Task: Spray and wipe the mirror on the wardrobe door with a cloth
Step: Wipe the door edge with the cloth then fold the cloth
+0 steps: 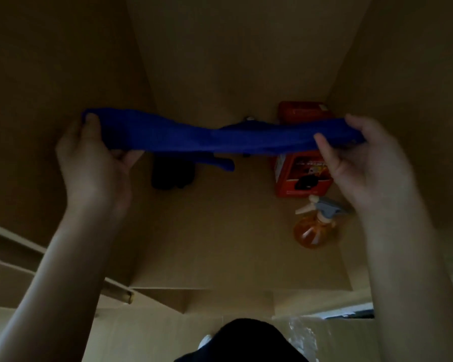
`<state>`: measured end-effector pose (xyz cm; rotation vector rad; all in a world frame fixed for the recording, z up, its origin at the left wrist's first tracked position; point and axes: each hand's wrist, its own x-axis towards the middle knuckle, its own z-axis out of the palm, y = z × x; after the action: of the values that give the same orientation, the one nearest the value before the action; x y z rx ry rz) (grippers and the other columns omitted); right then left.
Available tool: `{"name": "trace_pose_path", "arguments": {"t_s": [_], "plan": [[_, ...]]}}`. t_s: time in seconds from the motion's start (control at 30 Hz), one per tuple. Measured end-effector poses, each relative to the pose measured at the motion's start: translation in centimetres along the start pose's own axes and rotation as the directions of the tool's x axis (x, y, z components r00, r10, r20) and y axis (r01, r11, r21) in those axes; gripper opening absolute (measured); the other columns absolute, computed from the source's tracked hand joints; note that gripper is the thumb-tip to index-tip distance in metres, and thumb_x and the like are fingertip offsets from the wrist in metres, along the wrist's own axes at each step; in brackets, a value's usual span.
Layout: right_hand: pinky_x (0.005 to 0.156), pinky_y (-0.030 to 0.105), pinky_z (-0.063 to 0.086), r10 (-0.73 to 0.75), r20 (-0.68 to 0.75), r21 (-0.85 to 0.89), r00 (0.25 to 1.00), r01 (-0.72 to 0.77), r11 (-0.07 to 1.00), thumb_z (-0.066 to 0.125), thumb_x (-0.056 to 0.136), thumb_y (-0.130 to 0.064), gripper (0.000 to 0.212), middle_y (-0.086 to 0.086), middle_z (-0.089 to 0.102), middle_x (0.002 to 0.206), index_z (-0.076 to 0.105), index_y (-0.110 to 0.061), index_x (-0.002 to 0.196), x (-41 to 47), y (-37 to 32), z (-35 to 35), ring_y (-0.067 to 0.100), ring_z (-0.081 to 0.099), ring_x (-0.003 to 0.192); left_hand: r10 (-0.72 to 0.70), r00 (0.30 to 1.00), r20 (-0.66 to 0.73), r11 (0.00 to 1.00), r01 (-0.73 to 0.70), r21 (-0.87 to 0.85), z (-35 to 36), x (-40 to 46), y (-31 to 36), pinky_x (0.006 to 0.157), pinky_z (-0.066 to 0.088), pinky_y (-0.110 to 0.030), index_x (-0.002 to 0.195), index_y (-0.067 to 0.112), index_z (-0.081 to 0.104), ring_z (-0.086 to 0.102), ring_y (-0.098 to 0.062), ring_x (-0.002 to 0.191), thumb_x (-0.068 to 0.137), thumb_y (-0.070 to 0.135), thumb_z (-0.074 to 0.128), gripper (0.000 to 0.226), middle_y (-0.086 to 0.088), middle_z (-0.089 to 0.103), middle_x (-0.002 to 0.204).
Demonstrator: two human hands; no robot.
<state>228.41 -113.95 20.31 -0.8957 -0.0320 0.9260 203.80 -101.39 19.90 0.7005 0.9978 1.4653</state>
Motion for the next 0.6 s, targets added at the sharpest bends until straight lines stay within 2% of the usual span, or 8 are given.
{"name": "trace_pose_path", "arguments": {"t_s": [0.07,0.13,0.2,0.27,0.33,0.43,0.53,0.6], "plan": [[0.063,0.026,0.058,0.050,0.017,-0.051,0.999,-0.049,0.997,0.064,0.086,-0.016,0.024,0.012,0.066,0.106,0.063,-0.009,0.109,-1.0,1.0,-2.0,0.023,0.073,0.086,0.010,1.000,-0.014,0.994,-0.008,0.109,-2.0,-2.0,-1.0,0.075,0.059,-0.028,0.142,0.024,0.042,0.070,-0.008,0.095,0.103,0.027,0.044,0.039,0.003,0.054,0.123],[0.062,0.029,0.059,0.109,0.027,-0.133,0.994,-0.104,0.986,0.066,0.077,-0.016,0.035,0.008,0.060,0.100,0.058,-0.008,0.110,-1.6,2.8,-4.6,0.016,0.066,0.074,-0.031,0.998,-0.062,0.974,0.044,0.222,-4.5,-3.5,-2.9,0.074,0.058,-0.030,0.117,0.033,0.057,0.068,-0.008,0.094,0.104,0.030,0.043,0.020,0.007,0.058,0.113],[0.060,0.033,0.059,0.173,0.004,-0.196,0.985,-0.169,0.966,0.065,0.076,-0.013,0.031,0.012,0.057,0.102,0.056,-0.013,0.105,-2.0,5.1,-7.6,0.019,0.062,0.072,-0.106,0.987,-0.123,0.948,0.137,0.286,-7.0,-5.0,-5.5,0.078,0.056,-0.037,0.097,0.035,0.060,0.065,-0.013,0.097,0.104,0.030,0.044,0.018,0.009,0.060,0.102],[0.058,0.036,0.059,0.229,-0.076,-0.257,0.970,-0.241,0.936,0.060,0.086,-0.007,0.014,0.012,0.063,0.102,0.057,-0.012,0.098,-2.8,7.5,-10.3,0.020,0.067,0.077,-0.197,0.960,-0.201,0.922,0.251,0.294,-9.9,-6.2,-8.1,0.075,0.054,-0.037,0.106,0.025,0.056,0.063,-0.016,0.096,0.104,0.025,0.043,0.013,0.005,0.060,0.100],[0.056,0.036,0.059,0.278,-0.164,-0.303,0.947,-0.316,0.899,0.055,0.093,-0.005,0.006,0.012,0.066,0.094,0.059,-0.009,0.096,-4.0,9.6,-12.7,0.017,0.070,0.067,-0.278,0.929,-0.245,0.896,0.342,0.283,-12.7,-7.3,-10.2,0.070,0.051,-0.035,0.118,0.021,0.051,0.063,-0.018,0.094,0.105,0.022,0.040,0.017,-0.002,0.061,0.106],[0.060,0.037,0.060,0.302,-0.221,-0.335,0.928,-0.363,0.870,0.054,0.095,-0.009,0.023,0.015,0.067,0.115,0.058,-0.004,0.118,-5.9,11.2,-15.3,0.028,0.072,0.084,-0.365,0.890,-0.273,0.868,0.432,0.247,-15.7,-8.5,-11.1,0.074,0.052,-0.038,0.126,0.014,0.051,0.063,-0.024,0.097,0.106,0.021,0.038,0.025,-0.010,0.059,0.116],[0.060,0.036,0.059,0.247,-0.255,-0.380,0.935,-0.332,0.863,0.057,0.095,-0.014,0.022,0.012,0.069,0.112,0.060,-0.009,0.117,-7.4,11.5,-16.6,0.030,0.073,0.085,-0.415,0.876,-0.247,0.854,0.469,0.227,-17.3,-8.9,-10.8,0.075,0.056,-0.039,0.135,0.008,0.047,0.063,-0.024,0.098,0.106,0.018,0.037,0.033,-0.011,0.057,0.118],[0.059,0.035,0.059,0.228,-0.281,-0.406,0.932,-0.331,0.852,0.058,0.095,-0.015,0.021,0.014,0.069,0.111,0.059,-0.009,0.115,-8.1,12.0,-17.0,0.031,0.073,0.083,-0.438,0.876,-0.204,0.834,0.480,0.271,-18.1,-8.8,-10.7,0.072,0.061,-0.035,0.128,0.007,0.049,0.065,-0.025,0.096,0.105,0.016,0.038,0.027,-0.015,0.059,0.117]]}}
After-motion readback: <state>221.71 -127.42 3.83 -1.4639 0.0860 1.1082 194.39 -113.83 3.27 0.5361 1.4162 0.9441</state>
